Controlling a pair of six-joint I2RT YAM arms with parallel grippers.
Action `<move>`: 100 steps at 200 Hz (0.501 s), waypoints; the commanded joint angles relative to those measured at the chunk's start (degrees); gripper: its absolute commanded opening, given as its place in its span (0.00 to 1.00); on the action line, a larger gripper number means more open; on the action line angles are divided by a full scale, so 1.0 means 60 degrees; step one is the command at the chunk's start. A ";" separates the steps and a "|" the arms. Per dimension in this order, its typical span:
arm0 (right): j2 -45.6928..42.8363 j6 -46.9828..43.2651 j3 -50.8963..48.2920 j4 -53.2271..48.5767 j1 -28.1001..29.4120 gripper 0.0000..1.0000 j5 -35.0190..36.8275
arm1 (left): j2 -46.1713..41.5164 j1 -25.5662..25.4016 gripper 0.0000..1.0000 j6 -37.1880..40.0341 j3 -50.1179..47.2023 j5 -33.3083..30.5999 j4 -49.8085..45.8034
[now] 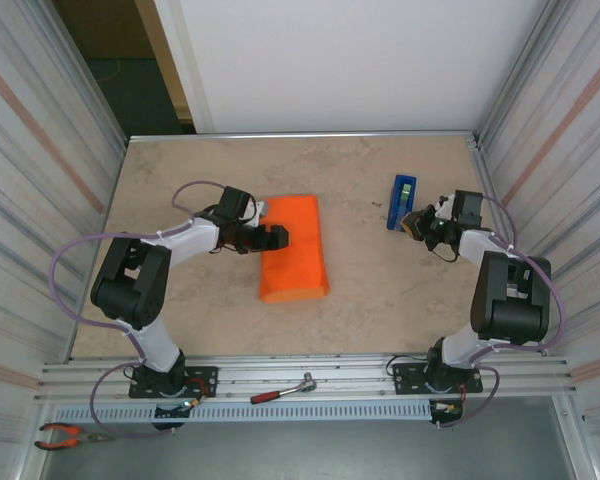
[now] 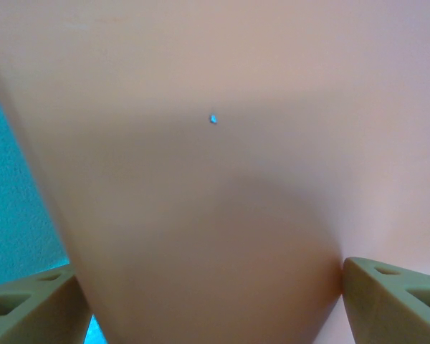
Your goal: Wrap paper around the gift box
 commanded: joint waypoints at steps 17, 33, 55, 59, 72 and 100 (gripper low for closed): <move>0.0241 -0.0150 -0.0415 0.0075 0.0009 0.00 -0.0051 | 0.0709 -0.0063 0.86 0.0396 -0.0471 -0.1720 -0.1203; 0.0403 -0.0127 -0.0505 0.0206 -0.0043 0.00 0.0008 | 0.0720 -0.0063 0.86 0.0393 -0.0449 -0.1735 -0.1217; 0.0701 -0.0058 -0.0578 0.0407 -0.0120 0.00 0.0067 | 0.0681 -0.0063 0.86 0.0403 -0.0453 -0.1765 -0.1234; 0.0740 -0.0057 -0.0574 0.0444 -0.0123 0.00 0.0061 | 0.0667 -0.0070 0.86 0.0402 -0.0453 -0.1778 -0.1232; 0.0930 -0.0031 -0.0531 0.0536 -0.0137 0.00 0.0066 | 0.0658 -0.0063 0.86 0.0397 -0.0469 -0.1782 -0.1241; 0.1347 0.0097 -0.0404 0.0746 -0.0124 0.00 0.0018 | 0.0607 -0.0063 0.86 0.0423 -0.0488 -0.1819 -0.1269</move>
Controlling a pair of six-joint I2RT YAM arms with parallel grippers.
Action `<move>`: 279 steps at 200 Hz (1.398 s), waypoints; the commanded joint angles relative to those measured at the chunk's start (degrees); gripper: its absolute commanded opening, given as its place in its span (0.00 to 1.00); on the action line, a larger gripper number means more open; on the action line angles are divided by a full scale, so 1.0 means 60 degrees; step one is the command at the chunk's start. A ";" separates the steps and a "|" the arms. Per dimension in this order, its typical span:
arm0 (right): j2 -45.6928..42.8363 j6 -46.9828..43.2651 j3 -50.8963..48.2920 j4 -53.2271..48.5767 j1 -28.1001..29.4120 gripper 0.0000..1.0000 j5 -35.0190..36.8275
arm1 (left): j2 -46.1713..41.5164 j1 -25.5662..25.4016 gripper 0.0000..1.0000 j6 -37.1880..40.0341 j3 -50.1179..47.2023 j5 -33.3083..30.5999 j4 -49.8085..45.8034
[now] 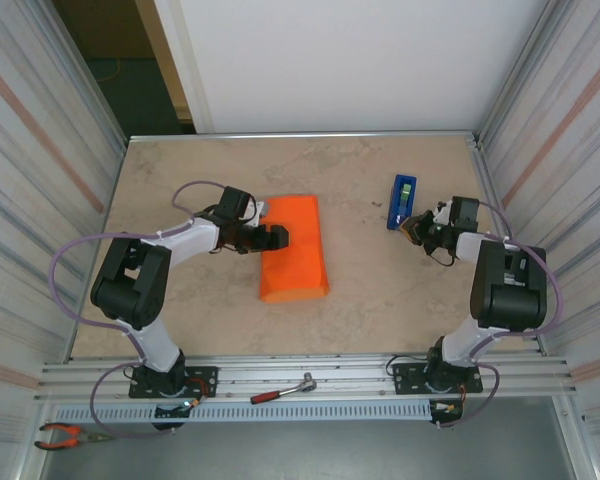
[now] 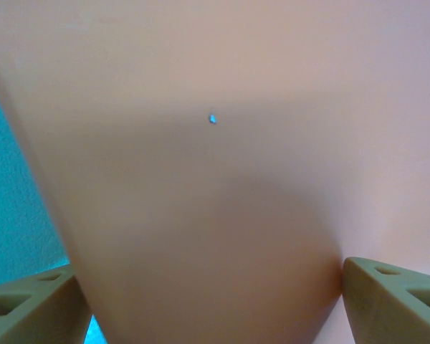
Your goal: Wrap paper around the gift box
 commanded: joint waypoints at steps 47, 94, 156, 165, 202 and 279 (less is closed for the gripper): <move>0.1270 0.0417 0.0264 0.0077 0.0213 0.00 -0.0100 | 0.0591 -0.0063 0.86 0.0436 -0.0468 -0.1823 -0.1287; 0.1816 0.0850 0.0350 0.0542 0.0588 0.00 0.0004 | 0.0559 -0.0063 0.86 0.0451 -0.0453 -0.1862 -0.1316; 0.0114 0.0096 0.1187 -0.1003 0.1205 0.00 -0.0394 | 0.0591 -0.0068 0.87 0.0447 -0.0439 -0.1859 -0.1324; -0.0018 -0.0111 0.1549 -0.1392 0.1499 0.00 -0.0448 | 0.0601 -0.0063 0.86 0.0450 -0.0441 -0.1864 -0.1302; 0.0249 -0.0887 0.3140 -0.2838 0.2770 0.00 -0.1033 | 0.0647 -0.0058 0.86 0.0421 -0.0442 -0.1845 -0.1258; 0.2366 -0.3705 0.6385 -0.6443 0.4582 0.00 -0.1556 | 0.0656 -0.0063 0.86 0.0436 -0.0423 -0.1835 -0.1283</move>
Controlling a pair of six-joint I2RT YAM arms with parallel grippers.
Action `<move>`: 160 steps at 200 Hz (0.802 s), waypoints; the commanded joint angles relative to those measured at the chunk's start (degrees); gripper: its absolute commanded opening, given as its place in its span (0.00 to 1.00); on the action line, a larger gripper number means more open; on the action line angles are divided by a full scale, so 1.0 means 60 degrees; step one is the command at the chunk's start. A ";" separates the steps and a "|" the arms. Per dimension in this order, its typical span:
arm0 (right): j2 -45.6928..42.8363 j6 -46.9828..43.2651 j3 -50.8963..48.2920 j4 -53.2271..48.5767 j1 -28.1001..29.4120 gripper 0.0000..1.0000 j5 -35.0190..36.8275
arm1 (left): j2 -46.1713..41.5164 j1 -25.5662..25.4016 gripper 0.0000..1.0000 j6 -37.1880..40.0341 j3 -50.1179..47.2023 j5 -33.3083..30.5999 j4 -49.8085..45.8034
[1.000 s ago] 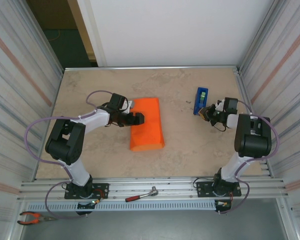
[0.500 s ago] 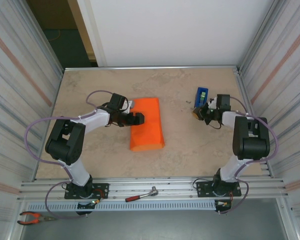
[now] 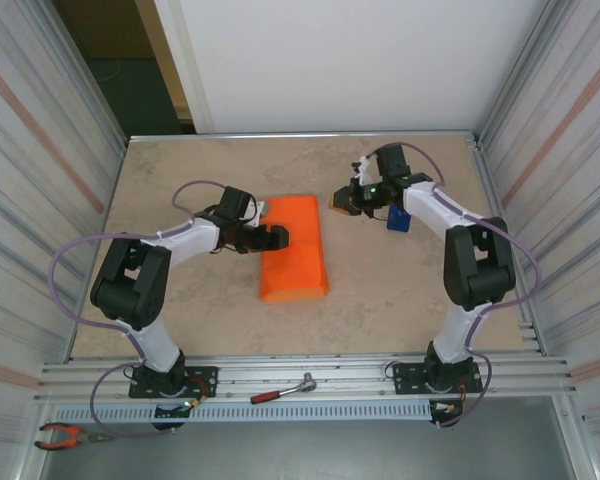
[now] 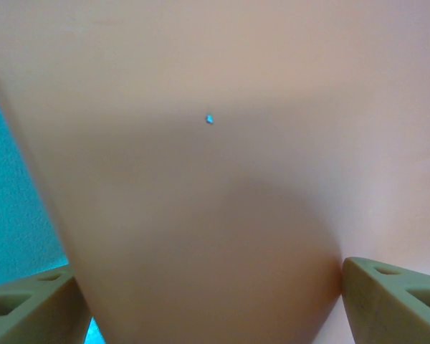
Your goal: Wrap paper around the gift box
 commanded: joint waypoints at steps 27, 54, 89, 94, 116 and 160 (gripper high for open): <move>0.1041 -0.1714 0.1239 -0.2418 0.0583 0.00 -0.0200 | 0.0680 -0.0023 0.86 0.0411 -0.0423 -0.1754 -0.1275; 0.1220 -0.1842 0.1465 -0.2623 0.0678 0.00 -0.0133 | 0.0672 -0.0017 0.86 0.0396 -0.0410 -0.1740 -0.1270; 0.1146 -0.1821 0.1558 -0.2592 0.0729 0.00 -0.0249 | 0.0650 -0.0018 0.86 0.0397 -0.0420 -0.1750 -0.1265; 0.1139 -0.1808 0.1562 -0.2592 0.0739 0.00 -0.0234 | 0.0650 -0.0023 0.86 0.0394 -0.0426 -0.1741 -0.1266; 0.1177 -0.1806 0.1616 -0.2577 0.0833 0.00 -0.0225 | 0.0658 -0.0004 0.86 0.0394 -0.0428 -0.1743 -0.1280; 0.1459 -0.1833 0.1663 -0.2577 0.0848 0.00 -0.0078 | 0.0653 -0.0021 0.86 0.0393 -0.0453 -0.1743 -0.1267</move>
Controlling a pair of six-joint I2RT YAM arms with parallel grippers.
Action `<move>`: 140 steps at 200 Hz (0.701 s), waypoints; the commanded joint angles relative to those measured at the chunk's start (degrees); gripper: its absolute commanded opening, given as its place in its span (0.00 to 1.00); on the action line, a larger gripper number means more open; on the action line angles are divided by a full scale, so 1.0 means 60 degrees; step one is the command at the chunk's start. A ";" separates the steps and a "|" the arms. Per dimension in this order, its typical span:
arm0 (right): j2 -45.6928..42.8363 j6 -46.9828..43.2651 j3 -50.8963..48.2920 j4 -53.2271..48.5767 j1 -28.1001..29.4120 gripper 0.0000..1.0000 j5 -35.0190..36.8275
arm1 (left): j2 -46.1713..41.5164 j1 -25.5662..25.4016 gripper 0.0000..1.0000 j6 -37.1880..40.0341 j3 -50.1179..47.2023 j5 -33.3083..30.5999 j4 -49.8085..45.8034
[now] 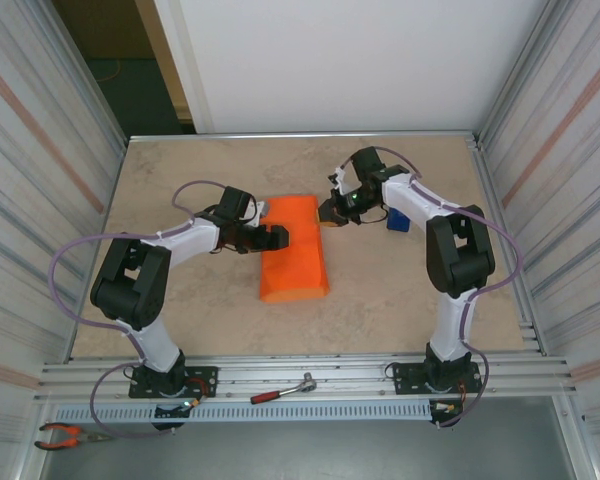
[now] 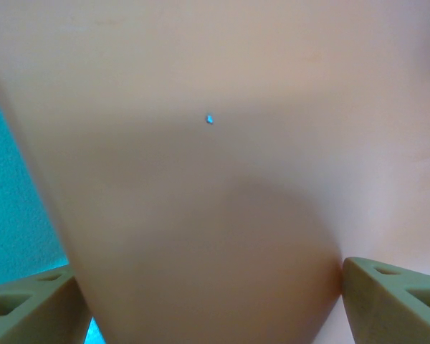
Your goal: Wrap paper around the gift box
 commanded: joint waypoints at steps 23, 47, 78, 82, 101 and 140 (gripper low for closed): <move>0.0546 -0.0420 0.0257 -0.0290 0.0008 0.00 0.0121 | 0.0626 -0.0028 0.86 0.0399 -0.0454 -0.1768 -0.1272; 0.0850 -0.0554 0.0221 -0.0436 -0.0041 0.00 0.0439 | 0.0606 -0.0015 0.86 0.0389 -0.0452 -0.1790 -0.1280; 0.0897 -0.0620 0.0124 -0.0454 -0.0074 0.00 0.0529 | 0.0608 -0.0023 0.86 0.0396 -0.0467 -0.1800 -0.1278; 0.0897 -0.0613 0.0131 -0.0451 -0.0068 0.00 0.0522 | 0.0607 -0.0019 0.86 0.0401 -0.0474 -0.1798 -0.1266; 0.0848 -0.0554 0.0140 -0.0436 -0.0079 0.00 0.0580 | 0.0626 -0.0028 0.86 0.0394 -0.0467 -0.1783 -0.1250; 0.0771 -0.0476 0.0117 -0.0422 -0.0076 0.14 0.0661 | 0.0599 -0.0022 0.86 0.0371 -0.0467 -0.1784 -0.1262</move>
